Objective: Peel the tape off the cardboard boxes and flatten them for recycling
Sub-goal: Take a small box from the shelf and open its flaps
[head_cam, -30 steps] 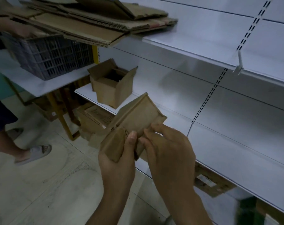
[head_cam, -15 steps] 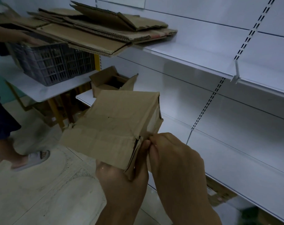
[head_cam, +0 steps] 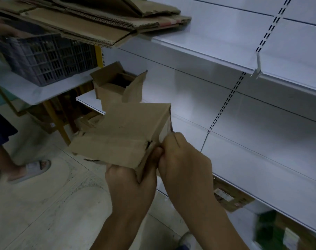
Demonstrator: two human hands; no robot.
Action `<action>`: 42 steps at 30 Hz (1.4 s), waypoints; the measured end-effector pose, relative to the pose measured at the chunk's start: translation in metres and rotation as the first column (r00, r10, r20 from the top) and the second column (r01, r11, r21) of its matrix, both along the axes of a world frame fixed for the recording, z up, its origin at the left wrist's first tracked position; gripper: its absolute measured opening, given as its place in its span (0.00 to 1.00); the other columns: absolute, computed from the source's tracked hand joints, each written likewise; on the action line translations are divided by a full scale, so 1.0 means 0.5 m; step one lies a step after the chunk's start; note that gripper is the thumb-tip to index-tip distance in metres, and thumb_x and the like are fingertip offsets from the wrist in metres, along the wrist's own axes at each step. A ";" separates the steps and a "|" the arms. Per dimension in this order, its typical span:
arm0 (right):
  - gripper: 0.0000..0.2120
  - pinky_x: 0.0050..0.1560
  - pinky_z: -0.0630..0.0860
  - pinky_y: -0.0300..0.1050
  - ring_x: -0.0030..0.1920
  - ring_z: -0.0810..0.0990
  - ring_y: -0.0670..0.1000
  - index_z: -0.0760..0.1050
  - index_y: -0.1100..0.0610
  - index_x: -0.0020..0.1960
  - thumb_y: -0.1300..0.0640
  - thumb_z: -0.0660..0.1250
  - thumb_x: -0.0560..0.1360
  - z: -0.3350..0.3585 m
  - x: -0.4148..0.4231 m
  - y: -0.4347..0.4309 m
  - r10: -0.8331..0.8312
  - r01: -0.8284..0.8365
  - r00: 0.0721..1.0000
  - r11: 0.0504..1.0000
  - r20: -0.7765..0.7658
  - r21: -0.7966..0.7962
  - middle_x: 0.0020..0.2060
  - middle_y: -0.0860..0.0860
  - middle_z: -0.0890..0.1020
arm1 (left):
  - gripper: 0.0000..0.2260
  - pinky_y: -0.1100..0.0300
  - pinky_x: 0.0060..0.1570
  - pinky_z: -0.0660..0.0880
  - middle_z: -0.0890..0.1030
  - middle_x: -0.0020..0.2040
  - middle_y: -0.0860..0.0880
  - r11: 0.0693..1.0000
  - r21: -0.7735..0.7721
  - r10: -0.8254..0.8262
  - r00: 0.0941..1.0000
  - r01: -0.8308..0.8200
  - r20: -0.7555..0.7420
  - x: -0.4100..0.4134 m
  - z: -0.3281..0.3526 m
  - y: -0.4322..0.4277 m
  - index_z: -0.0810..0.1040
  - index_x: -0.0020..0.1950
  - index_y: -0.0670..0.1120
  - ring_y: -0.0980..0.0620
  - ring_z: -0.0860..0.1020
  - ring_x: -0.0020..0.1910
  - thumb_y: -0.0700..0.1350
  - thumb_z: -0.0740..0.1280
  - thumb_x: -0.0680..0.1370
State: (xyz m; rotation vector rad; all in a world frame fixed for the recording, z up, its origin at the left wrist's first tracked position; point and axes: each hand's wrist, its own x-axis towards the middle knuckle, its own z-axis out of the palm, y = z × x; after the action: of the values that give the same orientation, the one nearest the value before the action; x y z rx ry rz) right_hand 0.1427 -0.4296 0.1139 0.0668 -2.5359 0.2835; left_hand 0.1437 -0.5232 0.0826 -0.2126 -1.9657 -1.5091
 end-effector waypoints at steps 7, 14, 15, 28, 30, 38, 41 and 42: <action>0.18 0.36 0.69 0.28 0.36 0.73 0.40 0.77 0.54 0.52 0.43 0.55 0.76 -0.038 -0.010 0.014 0.171 -0.158 0.985 0.917 0.002 -0.365 0.45 0.48 0.75 | 0.19 0.72 0.38 0.73 0.77 0.39 0.56 0.897 0.441 -0.154 0.951 0.020 0.270 -0.041 -0.010 -0.032 0.76 0.49 0.38 0.62 0.76 0.37 0.55 0.66 0.75; 0.21 0.37 0.70 0.27 0.44 0.72 0.39 0.79 0.50 0.54 0.38 0.60 0.71 -0.030 -0.009 0.002 0.125 -0.137 0.990 0.941 -0.057 -0.310 0.51 0.44 0.75 | 0.19 0.64 0.42 0.76 0.82 0.43 0.48 0.827 0.545 -0.351 0.887 0.142 0.302 -0.049 -0.016 -0.053 0.78 0.48 0.39 0.53 0.81 0.43 0.54 0.75 0.69; 0.20 0.36 0.74 0.33 0.43 0.74 0.41 0.79 0.50 0.52 0.38 0.61 0.70 -0.024 -0.012 0.004 0.124 -0.144 0.989 0.937 -0.082 -0.319 0.51 0.45 0.76 | 0.19 0.64 0.42 0.77 0.82 0.43 0.49 0.799 0.576 -0.393 0.875 0.174 0.281 -0.050 -0.017 -0.058 0.79 0.48 0.41 0.53 0.81 0.43 0.54 0.75 0.68; 0.11 0.47 0.71 0.46 0.35 0.78 0.47 0.81 0.51 0.41 0.50 0.60 0.74 0.009 -0.021 -0.013 0.170 -0.160 0.981 0.982 -0.094 0.105 0.37 0.46 0.81 | 0.24 0.72 0.44 0.74 0.82 0.45 0.48 0.934 0.351 -0.154 0.965 0.073 0.210 -0.041 0.010 -0.070 0.79 0.51 0.37 0.59 0.80 0.45 0.55 0.75 0.66; 0.14 0.50 0.71 0.49 0.34 0.79 0.47 0.81 0.51 0.40 0.51 0.58 0.75 0.008 -0.024 -0.011 0.168 -0.157 0.980 0.982 -0.110 0.103 0.34 0.46 0.80 | 0.14 0.74 0.42 0.72 0.81 0.39 0.54 0.954 0.288 -0.138 0.972 0.080 0.190 -0.034 0.020 -0.060 0.79 0.43 0.41 0.61 0.80 0.41 0.51 0.74 0.70; 0.04 0.60 0.71 0.59 0.31 0.79 0.47 0.81 0.53 0.38 0.58 0.69 0.71 0.005 -0.018 -0.004 0.153 -0.142 0.985 0.981 -0.082 0.135 0.30 0.47 0.80 | 0.07 0.62 0.41 0.76 0.78 0.34 0.58 0.992 0.120 -0.062 0.992 0.049 0.108 -0.025 0.011 -0.057 0.76 0.38 0.55 0.58 0.79 0.38 0.54 0.71 0.73; 0.03 0.62 0.70 0.59 0.33 0.80 0.46 0.81 0.52 0.37 0.59 0.71 0.69 0.002 -0.014 -0.004 0.121 -0.111 0.991 0.984 -0.064 0.141 0.31 0.47 0.81 | 0.13 0.47 0.45 0.79 0.83 0.41 0.50 0.993 0.109 -0.067 0.992 0.055 0.106 -0.025 0.006 -0.058 0.81 0.45 0.45 0.50 0.82 0.44 0.55 0.70 0.73; 0.04 0.62 0.69 0.58 0.34 0.80 0.46 0.81 0.51 0.37 0.59 0.72 0.69 0.003 -0.014 -0.005 0.101 -0.091 0.994 0.982 -0.052 0.163 0.31 0.46 0.81 | 0.13 0.46 0.45 0.79 0.83 0.41 0.49 0.993 0.104 -0.070 0.992 0.060 0.101 -0.026 0.005 -0.059 0.82 0.46 0.44 0.50 0.83 0.45 0.54 0.70 0.73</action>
State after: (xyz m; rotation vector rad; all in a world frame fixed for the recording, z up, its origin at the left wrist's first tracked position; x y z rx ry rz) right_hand 0.1356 -0.4323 0.1152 0.2569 -2.4953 0.1117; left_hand 0.1306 -0.5526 0.0849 -0.1587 -1.9746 -1.6878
